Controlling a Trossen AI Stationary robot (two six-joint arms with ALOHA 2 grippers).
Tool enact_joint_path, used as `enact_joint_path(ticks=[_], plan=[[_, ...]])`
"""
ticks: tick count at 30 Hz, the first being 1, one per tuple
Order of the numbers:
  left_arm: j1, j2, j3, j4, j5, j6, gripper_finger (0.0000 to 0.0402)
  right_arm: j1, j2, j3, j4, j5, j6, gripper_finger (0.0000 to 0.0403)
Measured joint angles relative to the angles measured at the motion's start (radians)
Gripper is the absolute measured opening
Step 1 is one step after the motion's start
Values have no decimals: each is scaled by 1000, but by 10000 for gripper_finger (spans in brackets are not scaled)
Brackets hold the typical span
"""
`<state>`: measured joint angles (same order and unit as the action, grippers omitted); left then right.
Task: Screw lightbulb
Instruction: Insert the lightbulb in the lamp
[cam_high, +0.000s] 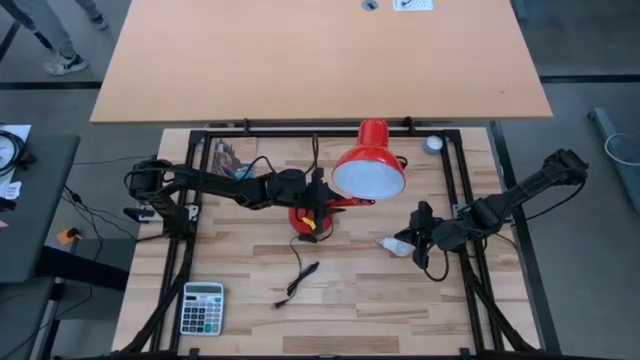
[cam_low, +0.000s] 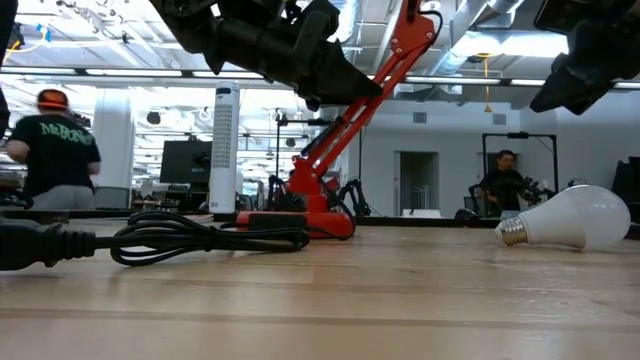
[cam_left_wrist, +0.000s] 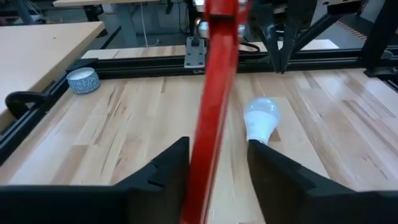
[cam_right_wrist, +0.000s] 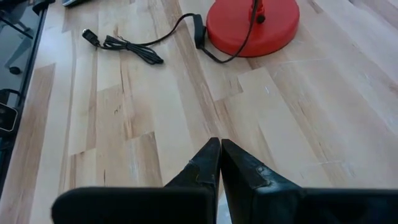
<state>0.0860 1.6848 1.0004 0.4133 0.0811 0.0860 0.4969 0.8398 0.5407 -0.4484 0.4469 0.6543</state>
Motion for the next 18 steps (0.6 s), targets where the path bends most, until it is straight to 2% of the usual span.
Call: enact_joint_path(ticks=[4, 13, 18], plan=[[-1, 1, 0, -8, -19, -5, 118, 0, 0, 0, 33, 0, -10, 26], [-1, 3, -1, 9, -34, 35, 133, 0, 0, 0, 42, 0, -11, 26], [0, 3, -1, 12, -11, 64, 114, 0, 0, 0, 42, 5, -10, 26]])
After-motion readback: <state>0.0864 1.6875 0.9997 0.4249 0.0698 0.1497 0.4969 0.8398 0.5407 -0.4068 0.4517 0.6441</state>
